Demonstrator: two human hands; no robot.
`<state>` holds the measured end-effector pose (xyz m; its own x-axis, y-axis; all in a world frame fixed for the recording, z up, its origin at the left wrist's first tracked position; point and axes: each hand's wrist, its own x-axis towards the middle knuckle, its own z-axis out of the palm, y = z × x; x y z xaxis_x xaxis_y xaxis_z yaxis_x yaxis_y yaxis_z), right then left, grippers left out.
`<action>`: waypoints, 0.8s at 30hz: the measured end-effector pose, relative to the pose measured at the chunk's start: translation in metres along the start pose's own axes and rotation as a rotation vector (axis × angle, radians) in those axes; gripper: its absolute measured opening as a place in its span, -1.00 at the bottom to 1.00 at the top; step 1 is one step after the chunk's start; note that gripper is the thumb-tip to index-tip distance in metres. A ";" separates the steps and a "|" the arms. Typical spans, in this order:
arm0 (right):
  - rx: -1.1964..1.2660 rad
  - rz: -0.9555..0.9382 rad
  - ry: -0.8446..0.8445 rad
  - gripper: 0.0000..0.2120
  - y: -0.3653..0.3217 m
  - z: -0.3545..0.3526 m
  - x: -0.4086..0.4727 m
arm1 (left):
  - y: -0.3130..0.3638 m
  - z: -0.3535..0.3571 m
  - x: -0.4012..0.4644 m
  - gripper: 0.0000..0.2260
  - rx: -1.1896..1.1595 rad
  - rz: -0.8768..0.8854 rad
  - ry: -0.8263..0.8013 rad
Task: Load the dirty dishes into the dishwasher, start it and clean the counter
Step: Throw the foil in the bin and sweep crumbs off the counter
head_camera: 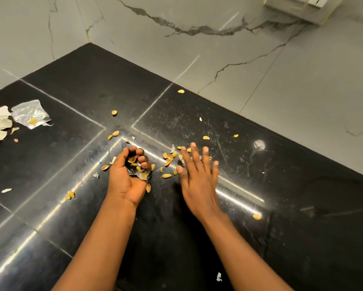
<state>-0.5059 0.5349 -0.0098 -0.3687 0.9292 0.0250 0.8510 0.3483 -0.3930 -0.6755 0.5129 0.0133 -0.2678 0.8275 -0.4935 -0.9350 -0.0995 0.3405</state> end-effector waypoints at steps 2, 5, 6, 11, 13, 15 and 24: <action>-0.125 0.055 0.122 -0.47 0.025 -0.012 -0.027 | 0.002 0.000 -0.002 -0.78 0.015 -0.002 -0.008; -0.297 0.449 0.204 -0.40 0.076 -0.022 -0.081 | -0.007 0.003 -0.005 -0.77 0.067 -0.032 -0.004; -0.293 0.591 0.175 -0.34 0.082 -0.023 -0.094 | -0.012 0.005 -0.007 -0.77 0.079 -0.056 -0.003; -0.109 0.564 -0.029 -0.21 0.050 -0.011 -0.085 | -0.033 0.001 -0.018 -0.76 0.091 -0.134 0.014; -0.009 0.337 -0.054 -0.28 0.032 -0.016 -0.089 | -0.032 -0.003 -0.021 -0.76 0.092 -0.135 0.006; -0.005 0.209 -0.088 -0.30 0.027 -0.023 -0.116 | -0.026 -0.009 -0.023 -0.75 0.091 -0.115 0.009; -0.277 0.308 -0.087 -0.19 0.008 0.016 -0.152 | -0.006 -0.027 -0.030 -0.76 0.030 -0.079 -0.001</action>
<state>-0.4488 0.3942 -0.0310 -0.1019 0.9852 -0.1377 0.9903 0.0874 -0.1076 -0.6679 0.4739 0.0045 -0.1935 0.8325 -0.5192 -0.9456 -0.0173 0.3247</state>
